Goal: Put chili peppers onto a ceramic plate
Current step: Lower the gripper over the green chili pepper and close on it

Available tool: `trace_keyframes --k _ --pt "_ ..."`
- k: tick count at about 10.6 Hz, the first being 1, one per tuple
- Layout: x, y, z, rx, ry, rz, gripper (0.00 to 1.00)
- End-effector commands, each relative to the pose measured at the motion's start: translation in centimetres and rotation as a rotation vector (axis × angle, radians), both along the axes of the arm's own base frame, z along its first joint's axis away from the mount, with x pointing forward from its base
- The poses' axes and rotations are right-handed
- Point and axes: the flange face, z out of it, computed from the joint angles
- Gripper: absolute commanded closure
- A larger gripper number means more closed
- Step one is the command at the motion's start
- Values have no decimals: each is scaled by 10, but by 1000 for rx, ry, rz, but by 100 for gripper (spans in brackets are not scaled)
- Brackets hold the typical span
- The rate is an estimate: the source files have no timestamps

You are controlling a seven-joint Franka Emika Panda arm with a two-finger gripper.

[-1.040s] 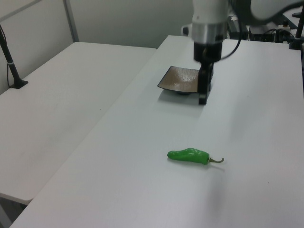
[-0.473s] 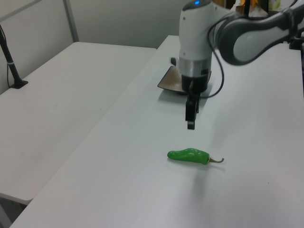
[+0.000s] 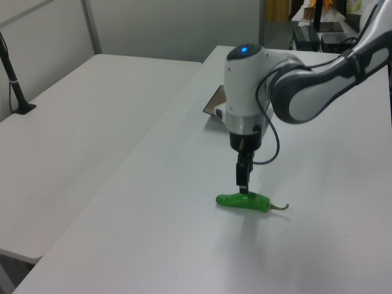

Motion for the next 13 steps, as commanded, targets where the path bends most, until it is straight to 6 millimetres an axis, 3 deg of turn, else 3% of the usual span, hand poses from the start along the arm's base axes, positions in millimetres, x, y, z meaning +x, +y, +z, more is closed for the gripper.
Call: trace_keyframes --k 1,5,6,8,10,13 --pt "-5 -1 -31 -34 -12 5 0" --pt "-5 -2 -61 -49 -10 19 0" --pt "-5 -1 -65 -54 -8 26 11" --pt "-5 -2 -66 -55 -3 54 60" --pt "-5 -2 -66 -54 0 78 99" --pt "-2 -7 -54 -49 -5 65 100"
